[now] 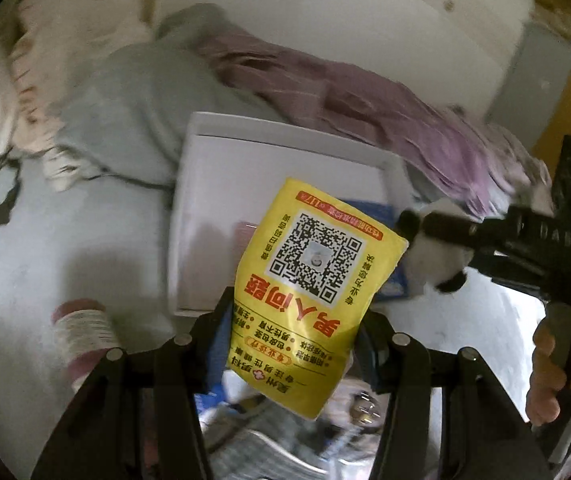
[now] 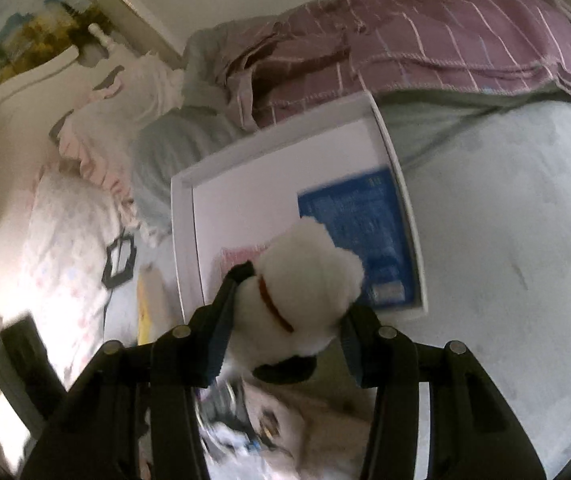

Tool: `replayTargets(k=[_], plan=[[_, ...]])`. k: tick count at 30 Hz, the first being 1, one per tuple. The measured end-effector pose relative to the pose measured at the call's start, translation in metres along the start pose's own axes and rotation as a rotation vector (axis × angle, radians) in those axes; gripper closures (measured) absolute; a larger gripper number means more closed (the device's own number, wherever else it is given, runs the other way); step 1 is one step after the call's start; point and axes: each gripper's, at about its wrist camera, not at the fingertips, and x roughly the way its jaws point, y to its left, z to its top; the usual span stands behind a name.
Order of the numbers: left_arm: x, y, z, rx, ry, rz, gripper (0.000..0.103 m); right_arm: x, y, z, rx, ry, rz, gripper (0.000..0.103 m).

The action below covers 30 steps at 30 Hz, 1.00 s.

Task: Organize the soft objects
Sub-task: 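Carry the yellow packet into the white box and open the left gripper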

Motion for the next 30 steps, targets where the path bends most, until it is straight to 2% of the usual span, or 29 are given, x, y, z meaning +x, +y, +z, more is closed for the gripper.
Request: replayTargets(k=[4,7,10,12,15,18,19,21,24,27,29,30], plan=[[0.005,0.023,0.002,-0.087,-0.036,0.020,0.051,0.022,0.000,0.011,0.094,-0.050,0.025,0.053],[0.010,0.032,0.005,-0.146,-0.059,-0.004,0.051,0.038,-0.013,-0.005,0.133,-0.124,0.134,0.053],[0.014,0.039,0.010,-0.208,-0.073,-0.018,0.051,0.057,-0.023,-0.005,0.198,-0.072,0.166,0.053],[0.017,0.042,0.015,-0.238,-0.086,0.015,0.051,0.059,-0.023,-0.006,0.182,-0.094,0.174,0.053],[0.030,0.042,0.022,-0.295,-0.081,0.071,0.051,0.053,-0.021,-0.006,0.155,-0.148,0.125,0.053],[0.049,0.038,0.027,-0.318,-0.084,0.123,0.051,0.045,-0.026,-0.005,0.159,-0.181,0.152,0.053],[0.056,0.035,0.028,-0.319,-0.080,0.164,0.051,0.043,-0.027,-0.004,0.161,-0.191,0.157,0.053],[0.066,0.025,0.026,-0.291,-0.089,0.259,0.051,0.038,-0.029,-0.004,0.159,-0.207,0.150,0.053],[0.079,0.004,0.019,-0.194,-0.097,0.338,0.051,0.033,-0.027,-0.003,0.149,-0.229,0.133,0.053],[0.095,-0.002,0.019,-0.160,-0.036,0.401,0.051,0.031,-0.027,-0.003,0.148,-0.241,0.130,0.053],[0.104,0.010,0.020,-0.226,-0.002,0.432,0.051,0.031,-0.029,-0.003,0.153,-0.245,0.129,0.053],[0.105,0.017,0.019,-0.262,0.004,0.415,0.051,0.031,-0.030,-0.003,0.152,-0.244,0.126,0.053]])
